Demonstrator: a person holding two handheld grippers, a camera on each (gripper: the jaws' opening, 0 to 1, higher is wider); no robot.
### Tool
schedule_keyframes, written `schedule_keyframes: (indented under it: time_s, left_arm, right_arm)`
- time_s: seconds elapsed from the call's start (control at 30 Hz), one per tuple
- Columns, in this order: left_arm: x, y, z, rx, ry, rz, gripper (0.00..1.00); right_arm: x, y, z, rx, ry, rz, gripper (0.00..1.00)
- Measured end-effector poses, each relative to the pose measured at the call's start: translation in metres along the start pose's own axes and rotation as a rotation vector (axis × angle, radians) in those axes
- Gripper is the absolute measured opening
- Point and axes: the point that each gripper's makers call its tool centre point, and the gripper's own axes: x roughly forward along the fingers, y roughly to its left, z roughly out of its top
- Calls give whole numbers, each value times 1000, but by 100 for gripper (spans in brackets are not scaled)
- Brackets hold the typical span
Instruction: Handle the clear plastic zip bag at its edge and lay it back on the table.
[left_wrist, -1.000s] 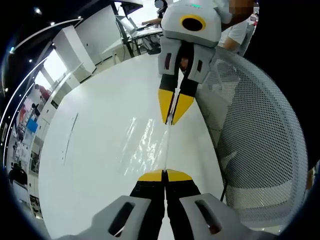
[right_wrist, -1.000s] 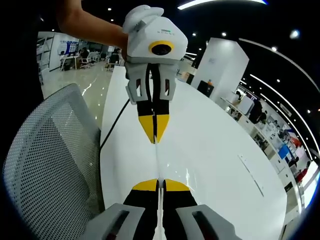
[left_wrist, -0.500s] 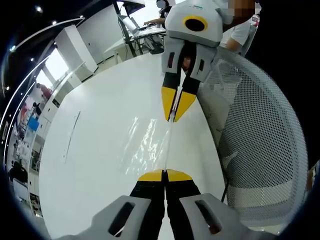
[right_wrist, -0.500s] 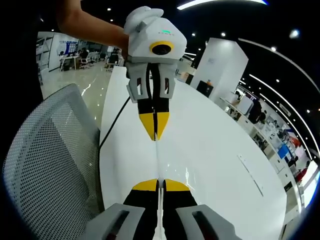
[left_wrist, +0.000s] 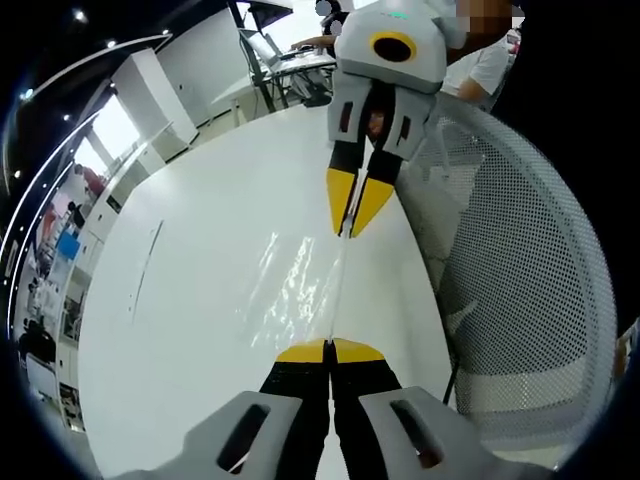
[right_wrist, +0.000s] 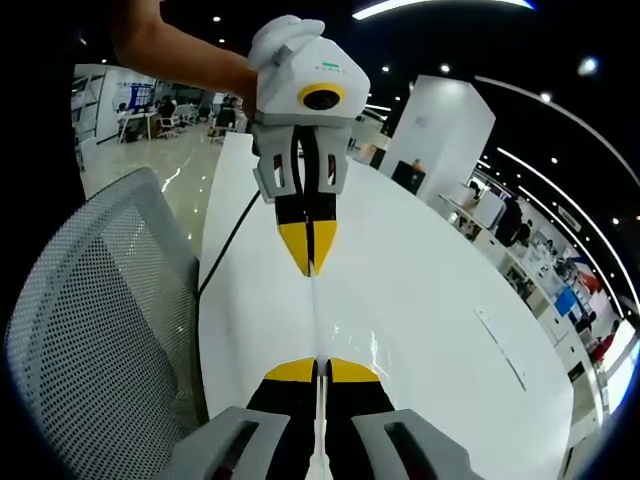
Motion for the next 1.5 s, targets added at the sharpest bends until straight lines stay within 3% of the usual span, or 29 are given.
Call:
schedule_keyframes:
  time_s: [1.5]
  left_arm:
    - [-9,7,-20,-42,24,34,0]
  right_arm:
    - [-8,1,-13,7,21,-9,0]
